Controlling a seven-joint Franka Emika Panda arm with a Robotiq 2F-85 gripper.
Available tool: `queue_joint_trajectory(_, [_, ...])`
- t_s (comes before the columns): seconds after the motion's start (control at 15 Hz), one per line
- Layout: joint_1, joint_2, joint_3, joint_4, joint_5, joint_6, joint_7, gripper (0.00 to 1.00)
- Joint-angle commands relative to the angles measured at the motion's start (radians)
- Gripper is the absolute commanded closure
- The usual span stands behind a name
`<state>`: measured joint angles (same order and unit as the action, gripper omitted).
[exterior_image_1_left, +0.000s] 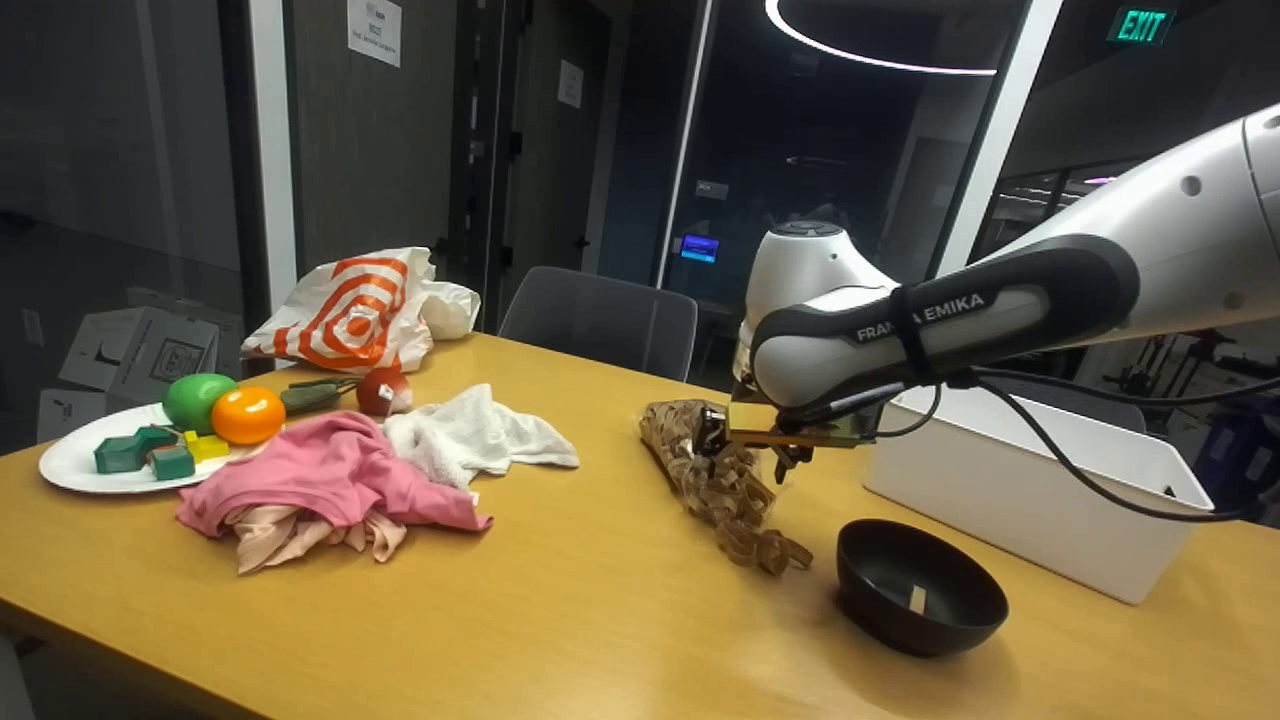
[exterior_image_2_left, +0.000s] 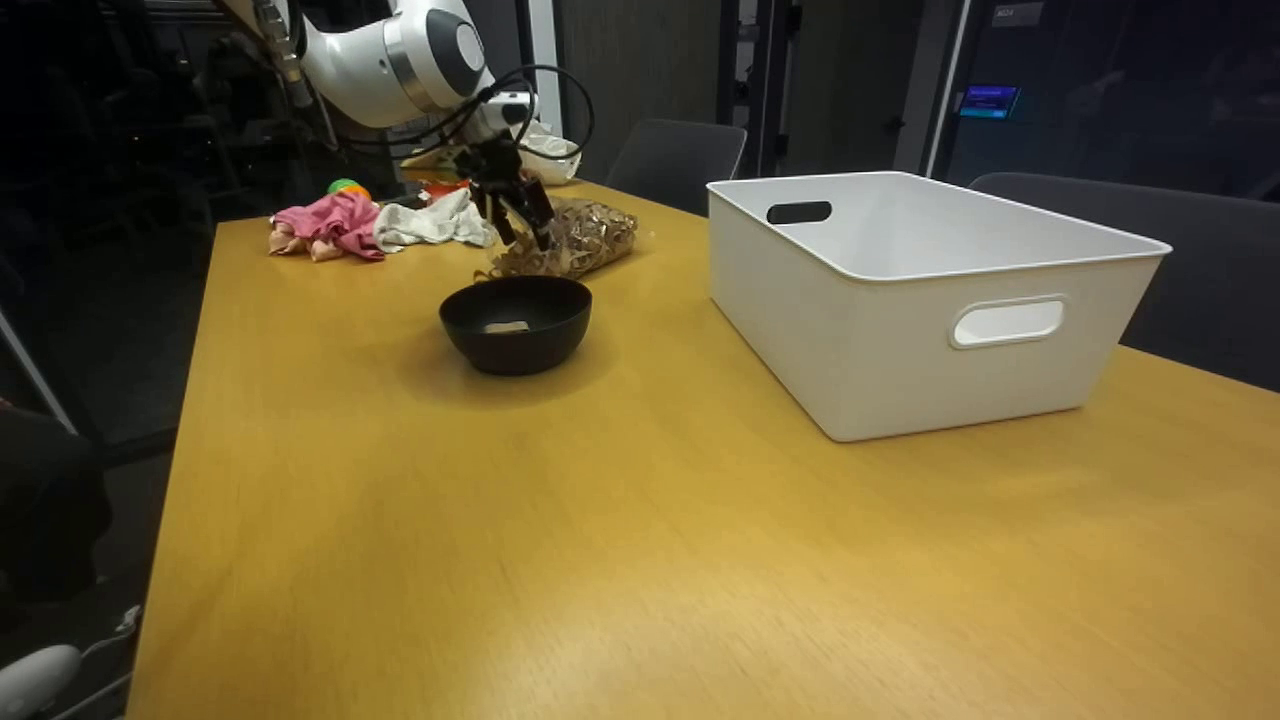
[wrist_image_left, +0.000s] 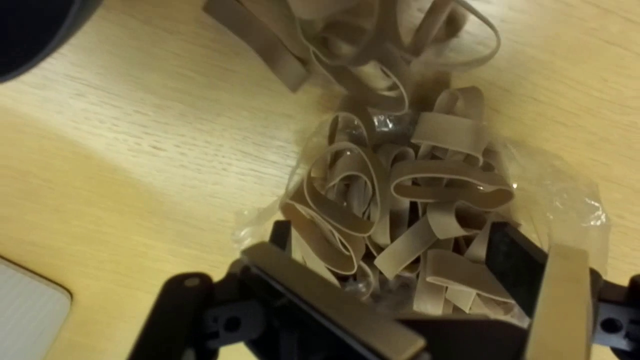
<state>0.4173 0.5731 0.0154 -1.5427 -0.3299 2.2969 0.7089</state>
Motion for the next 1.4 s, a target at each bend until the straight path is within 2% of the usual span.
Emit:
queue_joint_trajectory(0.0, [-0.032,-0.048,0.030,-0.015,0.089,-0.111,-0.068,0.00])
queue_joint_trajectory(0.33, [-0.047,-0.109,0.014,-0.053,0.099,-0.225,-0.038,0.00])
queue_joint_trajectory(0.73, [-0.109,-0.174,0.014,-0.130,0.136,-0.320,-0.001,0.00])
queue_joint_trajectory(0.93, [-0.146,-0.209,0.015,-0.195,0.186,-0.324,0.004,0.00])
queue_joint_trajectory(1.2, [-0.162,-0.269,-0.006,-0.296,0.163,-0.309,0.114,0.00])
queue_joint_trajectory(1.33, [-0.186,-0.302,0.011,-0.331,0.219,-0.332,0.119,0.00])
